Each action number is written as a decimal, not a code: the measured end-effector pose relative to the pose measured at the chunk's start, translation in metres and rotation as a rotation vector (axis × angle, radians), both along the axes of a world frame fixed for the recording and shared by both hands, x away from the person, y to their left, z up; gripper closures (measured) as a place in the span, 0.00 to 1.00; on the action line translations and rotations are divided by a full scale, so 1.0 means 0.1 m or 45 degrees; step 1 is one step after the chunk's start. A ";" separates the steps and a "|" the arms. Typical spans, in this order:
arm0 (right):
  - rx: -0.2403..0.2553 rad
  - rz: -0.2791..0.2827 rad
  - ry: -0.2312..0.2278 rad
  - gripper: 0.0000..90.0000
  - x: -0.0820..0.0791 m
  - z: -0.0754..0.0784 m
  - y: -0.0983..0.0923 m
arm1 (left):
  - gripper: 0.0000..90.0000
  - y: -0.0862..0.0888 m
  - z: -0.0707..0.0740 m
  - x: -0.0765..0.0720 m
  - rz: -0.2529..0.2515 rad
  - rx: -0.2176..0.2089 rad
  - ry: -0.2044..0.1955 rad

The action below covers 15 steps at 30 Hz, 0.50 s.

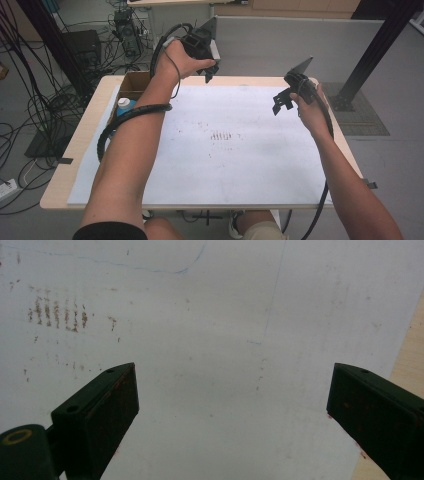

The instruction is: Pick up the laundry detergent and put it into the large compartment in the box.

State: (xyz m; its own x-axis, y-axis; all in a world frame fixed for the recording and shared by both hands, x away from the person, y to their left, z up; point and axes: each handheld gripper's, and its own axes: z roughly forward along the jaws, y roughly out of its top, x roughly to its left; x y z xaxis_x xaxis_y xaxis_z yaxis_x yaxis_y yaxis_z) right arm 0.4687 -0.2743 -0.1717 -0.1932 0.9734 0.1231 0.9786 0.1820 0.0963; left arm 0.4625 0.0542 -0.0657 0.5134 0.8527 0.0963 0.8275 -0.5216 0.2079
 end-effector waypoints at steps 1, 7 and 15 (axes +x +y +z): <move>-0.001 0.001 0.002 0.07 0.00 0.00 0.00 | 0.11 -0.01 0.00 0.00 -0.004 0.003 0.003; 0.000 0.004 0.000 0.07 0.00 0.00 -0.01 | 0.11 -0.02 -0.01 0.00 -0.005 0.001 -0.005; 0.001 0.000 -0.004 0.07 -0.01 0.00 -0.01 | 0.11 -0.02 0.00 -0.01 -0.008 -0.009 -0.010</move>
State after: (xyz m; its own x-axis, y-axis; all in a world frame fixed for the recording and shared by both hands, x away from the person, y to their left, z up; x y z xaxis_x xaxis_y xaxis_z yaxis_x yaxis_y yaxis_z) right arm 0.4681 -0.2756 -0.1721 -0.1933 0.9734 0.1230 0.9783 0.1817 0.0996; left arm 0.4619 0.0524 -0.0653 0.5177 0.8504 0.0942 0.8228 -0.5250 0.2178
